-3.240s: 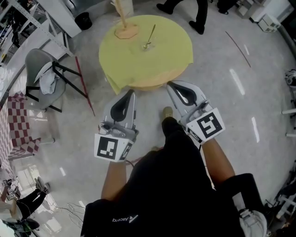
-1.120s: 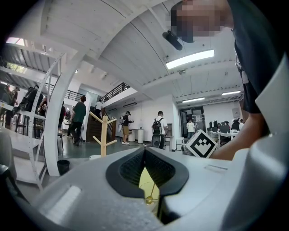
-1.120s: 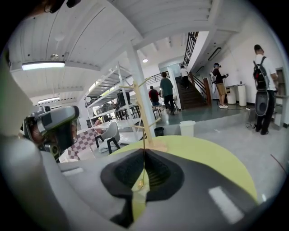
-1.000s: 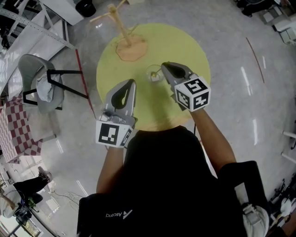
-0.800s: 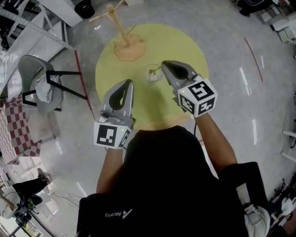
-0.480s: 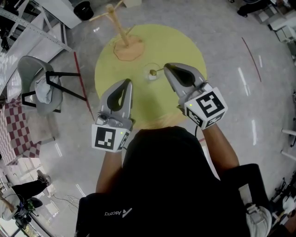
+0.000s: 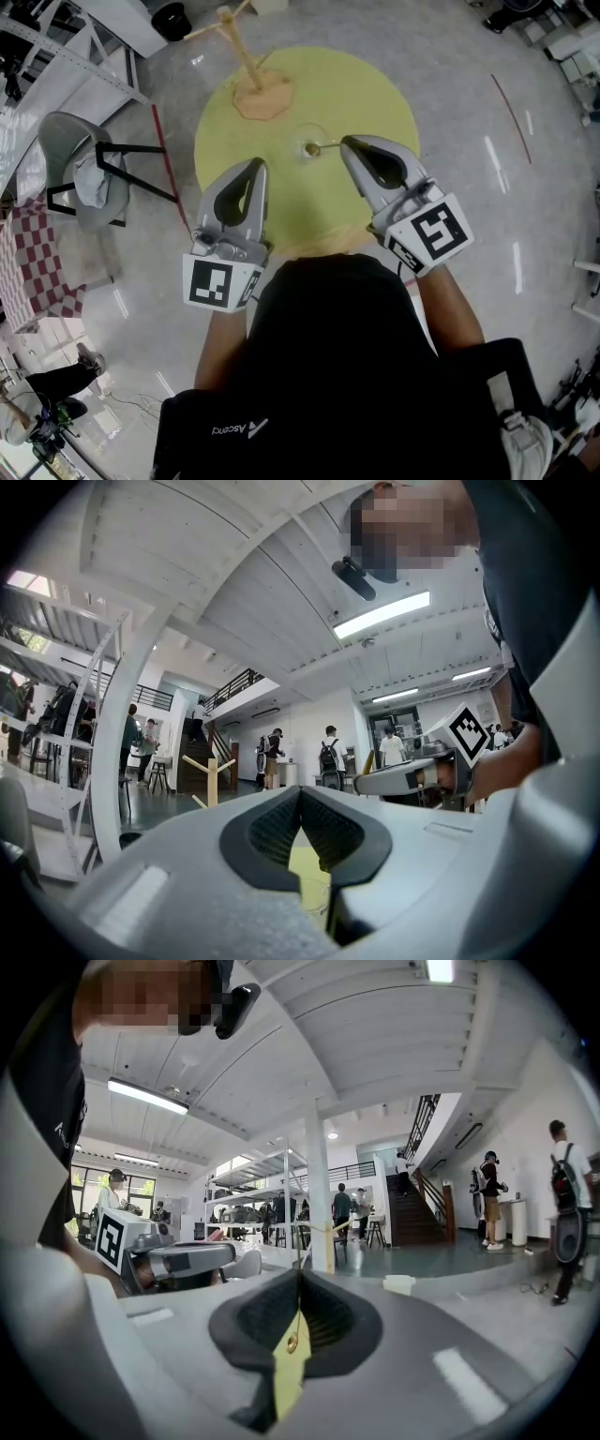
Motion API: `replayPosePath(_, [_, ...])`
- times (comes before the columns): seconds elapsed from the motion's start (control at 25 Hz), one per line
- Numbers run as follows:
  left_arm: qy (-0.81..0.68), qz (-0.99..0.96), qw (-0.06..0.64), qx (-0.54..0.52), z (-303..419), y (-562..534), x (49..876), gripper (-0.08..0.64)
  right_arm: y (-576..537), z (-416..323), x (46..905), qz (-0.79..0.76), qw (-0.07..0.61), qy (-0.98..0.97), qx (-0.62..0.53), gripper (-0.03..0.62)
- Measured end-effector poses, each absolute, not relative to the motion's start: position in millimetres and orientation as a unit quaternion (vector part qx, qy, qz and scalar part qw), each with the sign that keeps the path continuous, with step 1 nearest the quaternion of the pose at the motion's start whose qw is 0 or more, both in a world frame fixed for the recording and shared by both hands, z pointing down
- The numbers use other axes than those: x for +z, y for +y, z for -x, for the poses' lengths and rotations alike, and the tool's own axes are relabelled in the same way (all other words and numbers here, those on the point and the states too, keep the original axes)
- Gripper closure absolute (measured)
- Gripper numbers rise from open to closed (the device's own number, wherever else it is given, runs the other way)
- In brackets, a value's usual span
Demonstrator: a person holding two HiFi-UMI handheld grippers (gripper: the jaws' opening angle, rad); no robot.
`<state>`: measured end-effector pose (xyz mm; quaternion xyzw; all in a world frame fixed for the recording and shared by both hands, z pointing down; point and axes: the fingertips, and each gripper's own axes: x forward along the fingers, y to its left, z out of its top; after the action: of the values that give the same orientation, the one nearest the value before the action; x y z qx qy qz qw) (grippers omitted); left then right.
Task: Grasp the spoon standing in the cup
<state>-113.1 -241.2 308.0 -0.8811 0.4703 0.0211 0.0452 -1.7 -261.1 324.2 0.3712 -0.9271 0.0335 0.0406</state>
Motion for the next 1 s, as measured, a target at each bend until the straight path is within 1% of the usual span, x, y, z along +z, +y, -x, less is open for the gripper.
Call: replayPosePath(1.0, [0.47,0.881,0.044,0.025,113.4,-241.5,308.8,0.549,-256.5,5.5,329.2,-0.367,0.047,-0.929,0.026,0.588])
